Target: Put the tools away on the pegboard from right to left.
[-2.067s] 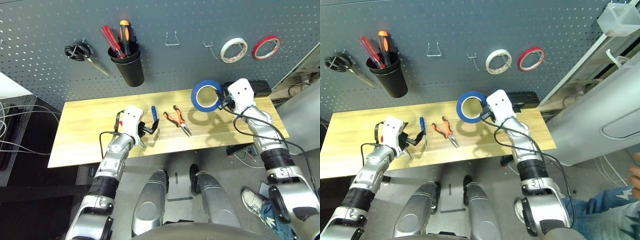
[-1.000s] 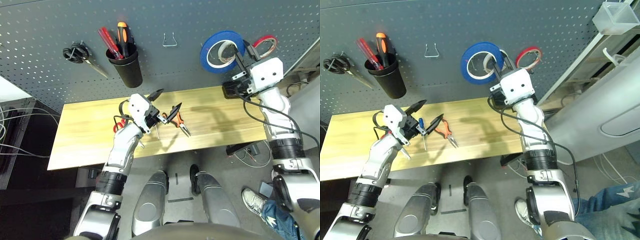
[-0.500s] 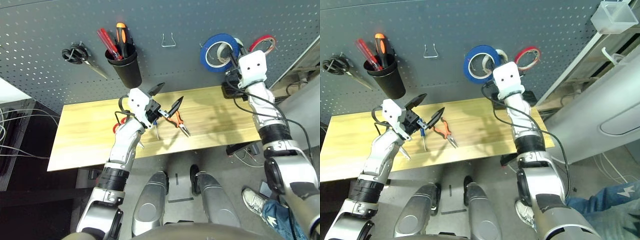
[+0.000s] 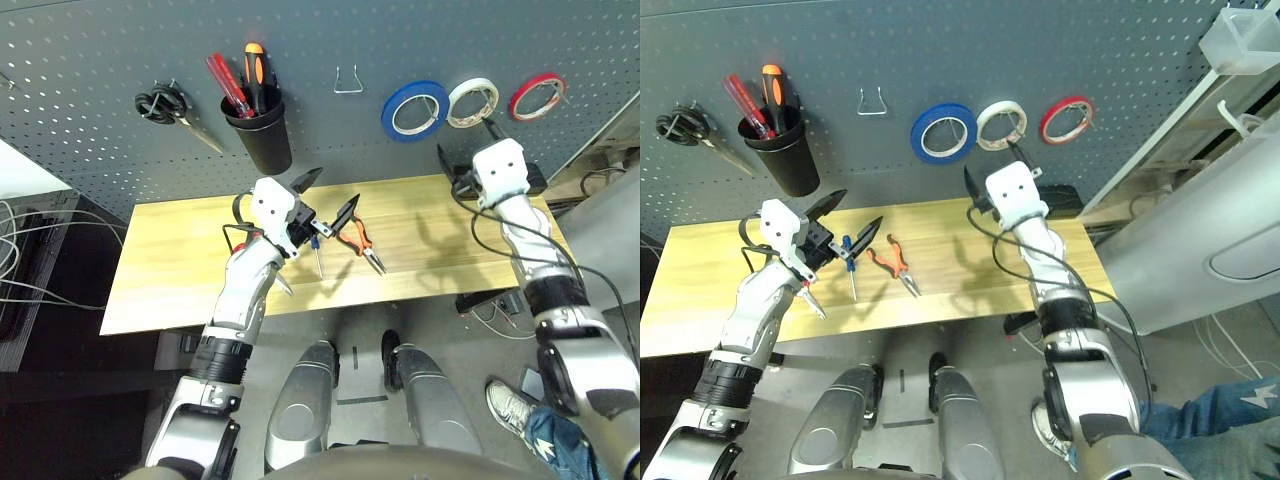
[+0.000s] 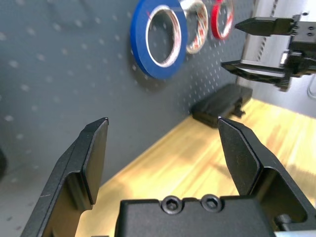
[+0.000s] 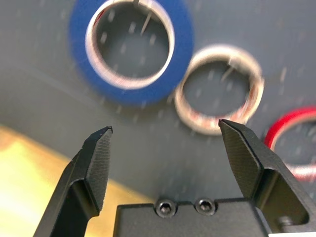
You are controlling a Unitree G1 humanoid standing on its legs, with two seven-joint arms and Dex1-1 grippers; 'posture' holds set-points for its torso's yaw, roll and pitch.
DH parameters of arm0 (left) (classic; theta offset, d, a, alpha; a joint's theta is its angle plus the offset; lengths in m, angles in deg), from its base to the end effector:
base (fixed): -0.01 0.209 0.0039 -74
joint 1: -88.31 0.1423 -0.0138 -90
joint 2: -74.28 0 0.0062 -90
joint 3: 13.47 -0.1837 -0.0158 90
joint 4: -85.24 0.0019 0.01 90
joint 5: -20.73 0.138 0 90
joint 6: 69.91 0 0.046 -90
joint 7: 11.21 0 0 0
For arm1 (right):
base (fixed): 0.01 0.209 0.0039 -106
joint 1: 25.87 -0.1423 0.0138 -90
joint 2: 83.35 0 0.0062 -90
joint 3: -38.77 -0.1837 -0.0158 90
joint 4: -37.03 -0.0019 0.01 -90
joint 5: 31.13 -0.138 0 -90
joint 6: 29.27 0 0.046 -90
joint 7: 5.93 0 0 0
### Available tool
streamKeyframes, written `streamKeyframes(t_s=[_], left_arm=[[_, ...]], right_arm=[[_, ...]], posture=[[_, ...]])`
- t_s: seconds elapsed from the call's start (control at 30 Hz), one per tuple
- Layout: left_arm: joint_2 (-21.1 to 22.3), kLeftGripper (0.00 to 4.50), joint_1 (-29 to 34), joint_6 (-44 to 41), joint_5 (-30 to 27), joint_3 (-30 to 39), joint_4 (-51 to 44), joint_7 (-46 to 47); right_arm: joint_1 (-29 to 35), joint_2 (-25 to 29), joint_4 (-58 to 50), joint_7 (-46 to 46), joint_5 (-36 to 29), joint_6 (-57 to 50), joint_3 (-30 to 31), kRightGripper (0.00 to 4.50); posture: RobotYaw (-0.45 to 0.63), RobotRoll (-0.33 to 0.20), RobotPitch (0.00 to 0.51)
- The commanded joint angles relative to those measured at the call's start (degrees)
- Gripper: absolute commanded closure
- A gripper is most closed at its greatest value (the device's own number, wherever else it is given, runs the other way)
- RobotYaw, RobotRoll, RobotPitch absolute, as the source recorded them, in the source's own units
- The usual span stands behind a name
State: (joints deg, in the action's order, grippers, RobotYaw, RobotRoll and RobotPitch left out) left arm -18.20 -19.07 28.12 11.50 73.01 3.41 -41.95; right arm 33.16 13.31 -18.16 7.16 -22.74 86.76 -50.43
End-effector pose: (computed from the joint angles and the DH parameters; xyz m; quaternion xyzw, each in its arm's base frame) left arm 0.2595 0.1685 0.0932 0.0767 -0.1250 -0.3145 0.9379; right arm 0.2976 -0.2149 0.1027 -0.2811 -0.1549 0.1396 0.9367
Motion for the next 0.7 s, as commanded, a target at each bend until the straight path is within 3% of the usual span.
streamKeyframes(t_s=[0.03, 0.23, 0.5, 0.7], left_arm=[[0.5, 0.0, 1.1, -0.7, 1.2, -0.4, 1.9, 0.0], [1.3, 0.0, 0.5, -2.3, 3.3, -0.6, 4.2, 1.3], [1.3, 0.0, 0.4, -7.1, 4.8, -0.2, 4.9, 4.2], [2.6, 0.0, 0.8, -13.5, 7.8, -0.3, 5.6, 7.3]], right_arm=[[2.6, -0.1, -2.3, 2.5, -1.5, -3.9, 0.3, 0.05], [1.3, -3.6, 2.9, 7.0, -3.0, -13.8, 1.4, 0.05], [-9.2, -9.7, 17.0, 7.9, -5.4, -26.5, -0.5, 0.05], [-15.5, -12.7, 26.6, 7.6, -5.7, -29.8, -0.7, 0.05]], posture=[[0.17, 0.0, 0.22], [0.18, 0.0, 0.222], [0.2, 0.0, 0.229], [0.23, 0.0, 0.237]])
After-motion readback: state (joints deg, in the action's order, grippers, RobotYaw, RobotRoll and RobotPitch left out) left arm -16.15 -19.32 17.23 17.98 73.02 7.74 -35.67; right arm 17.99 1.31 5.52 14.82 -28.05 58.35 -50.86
